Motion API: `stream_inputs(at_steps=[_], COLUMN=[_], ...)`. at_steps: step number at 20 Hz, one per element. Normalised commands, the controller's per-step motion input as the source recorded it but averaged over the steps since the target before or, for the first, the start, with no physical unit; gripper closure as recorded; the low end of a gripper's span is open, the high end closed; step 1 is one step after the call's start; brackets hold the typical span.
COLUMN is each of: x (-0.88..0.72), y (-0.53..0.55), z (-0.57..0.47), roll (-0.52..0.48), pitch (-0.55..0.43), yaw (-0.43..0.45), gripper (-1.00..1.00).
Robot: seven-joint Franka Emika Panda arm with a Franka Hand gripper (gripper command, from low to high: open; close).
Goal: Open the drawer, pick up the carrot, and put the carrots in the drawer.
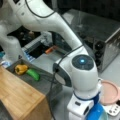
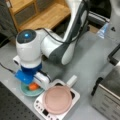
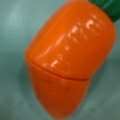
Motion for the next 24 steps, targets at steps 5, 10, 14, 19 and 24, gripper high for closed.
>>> stream_inputs(at_steps=[5, 10, 14, 19, 24], x=[0.15, 0.13, 0.13, 0.12, 0.1], y=[0.11, 0.1, 0.08, 0.03, 0.02], z=[-0.04, -0.06, -0.07, -0.12, -0.14], roll=[0.028, 0.025, 0.048, 0.077, 0.098], pitch=[0.058, 0.032, 0.012, 0.007, 0.035], yaw=[-0.132, -0.133, -0.113, -0.09, -0.083], gripper=[-1.0, -1.0, -1.0, -1.0, -1.0])
